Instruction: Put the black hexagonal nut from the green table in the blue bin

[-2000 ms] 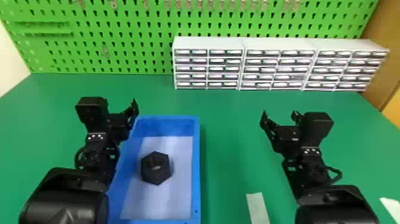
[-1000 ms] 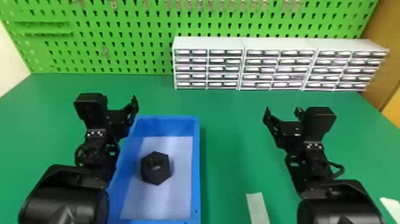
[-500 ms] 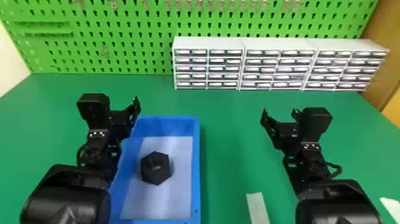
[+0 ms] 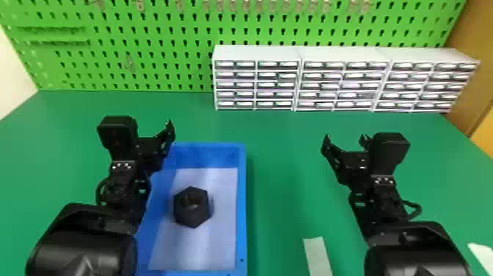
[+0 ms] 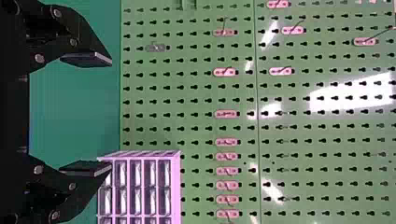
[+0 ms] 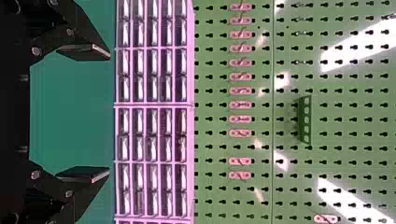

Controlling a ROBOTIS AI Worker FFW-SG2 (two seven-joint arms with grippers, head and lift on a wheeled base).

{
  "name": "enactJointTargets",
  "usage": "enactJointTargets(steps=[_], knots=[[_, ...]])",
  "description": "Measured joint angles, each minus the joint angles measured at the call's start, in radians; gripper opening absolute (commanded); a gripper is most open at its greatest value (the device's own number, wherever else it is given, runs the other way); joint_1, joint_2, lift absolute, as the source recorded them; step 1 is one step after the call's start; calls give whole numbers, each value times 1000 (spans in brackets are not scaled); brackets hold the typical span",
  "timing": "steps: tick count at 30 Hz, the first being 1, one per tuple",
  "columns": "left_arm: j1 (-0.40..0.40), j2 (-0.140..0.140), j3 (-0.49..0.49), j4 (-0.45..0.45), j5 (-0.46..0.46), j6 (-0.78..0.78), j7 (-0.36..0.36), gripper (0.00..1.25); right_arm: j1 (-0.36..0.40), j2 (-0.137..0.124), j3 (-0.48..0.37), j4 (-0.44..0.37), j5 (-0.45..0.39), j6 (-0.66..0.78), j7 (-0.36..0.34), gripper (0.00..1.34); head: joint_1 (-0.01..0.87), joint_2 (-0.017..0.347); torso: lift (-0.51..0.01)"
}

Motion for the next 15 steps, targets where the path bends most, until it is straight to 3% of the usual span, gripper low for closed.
enactJointTargets(steps=[15], knots=[[-5, 0, 18, -5, -2, -1, 0, 785, -4, 3, -14, 0, -2, -3, 0, 939, 686, 52, -97]])
